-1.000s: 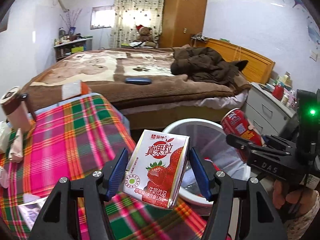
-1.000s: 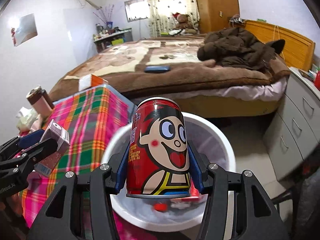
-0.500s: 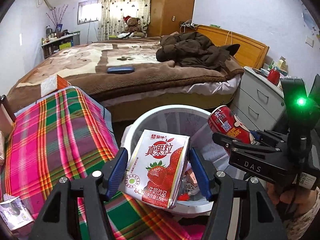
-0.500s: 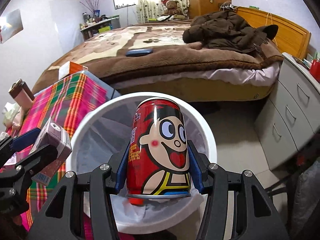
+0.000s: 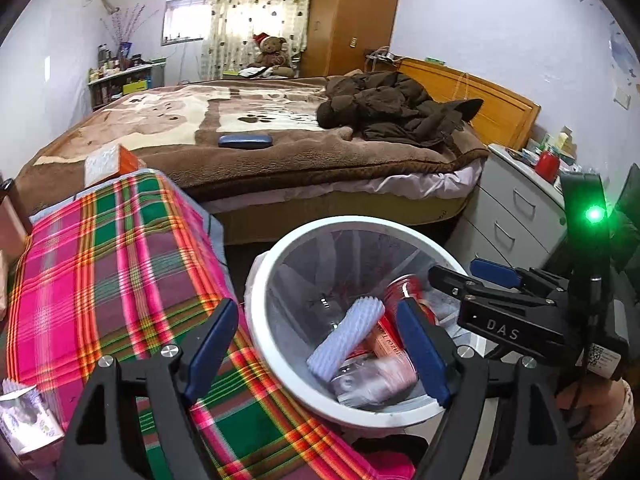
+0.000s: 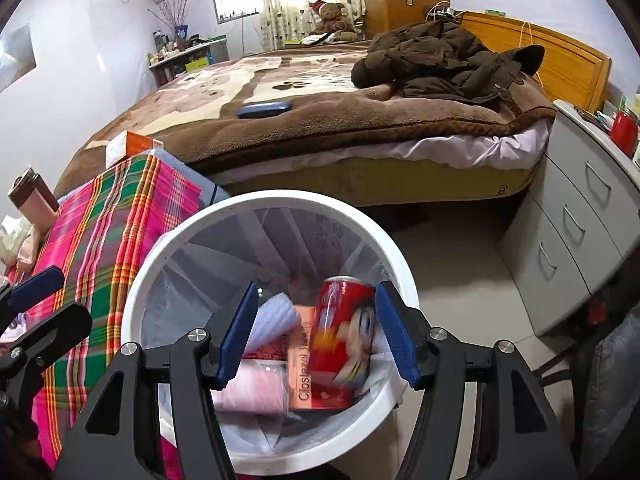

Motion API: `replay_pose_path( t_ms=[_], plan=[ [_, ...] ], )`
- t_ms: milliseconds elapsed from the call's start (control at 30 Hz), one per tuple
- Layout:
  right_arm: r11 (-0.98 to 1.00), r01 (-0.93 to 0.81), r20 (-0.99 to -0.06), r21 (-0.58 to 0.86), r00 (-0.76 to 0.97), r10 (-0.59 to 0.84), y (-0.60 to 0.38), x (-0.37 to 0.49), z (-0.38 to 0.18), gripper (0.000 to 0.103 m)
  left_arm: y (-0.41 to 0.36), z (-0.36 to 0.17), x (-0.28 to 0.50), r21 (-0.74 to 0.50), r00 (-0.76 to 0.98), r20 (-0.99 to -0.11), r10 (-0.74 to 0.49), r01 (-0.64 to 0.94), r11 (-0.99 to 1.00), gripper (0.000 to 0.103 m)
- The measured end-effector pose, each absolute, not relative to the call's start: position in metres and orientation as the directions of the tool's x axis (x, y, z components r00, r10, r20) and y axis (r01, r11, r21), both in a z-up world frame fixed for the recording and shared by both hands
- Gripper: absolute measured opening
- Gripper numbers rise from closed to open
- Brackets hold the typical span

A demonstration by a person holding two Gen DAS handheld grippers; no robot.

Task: Collect trash
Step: 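Open both tools to drop the can and carton into the bin, then move both open tools back over the table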

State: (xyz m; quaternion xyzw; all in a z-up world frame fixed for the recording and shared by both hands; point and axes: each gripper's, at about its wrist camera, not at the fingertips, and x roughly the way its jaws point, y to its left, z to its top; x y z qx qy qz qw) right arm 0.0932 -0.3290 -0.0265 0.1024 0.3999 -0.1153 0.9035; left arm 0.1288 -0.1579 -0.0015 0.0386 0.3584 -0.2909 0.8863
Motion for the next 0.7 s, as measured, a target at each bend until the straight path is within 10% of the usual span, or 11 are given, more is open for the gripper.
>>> replay_pose_path(
  t_ms=[700],
  plan=[
    [0.969, 0.207, -0.697, 0.134, 0.715, -0.056, -0.283, 0.084, -0.011, 0.063, -0.078, 0.015, 0.104, -0.137, 0.682, -0.604, -0.413, 0.422, 0.896, 0.083]
  ],
)
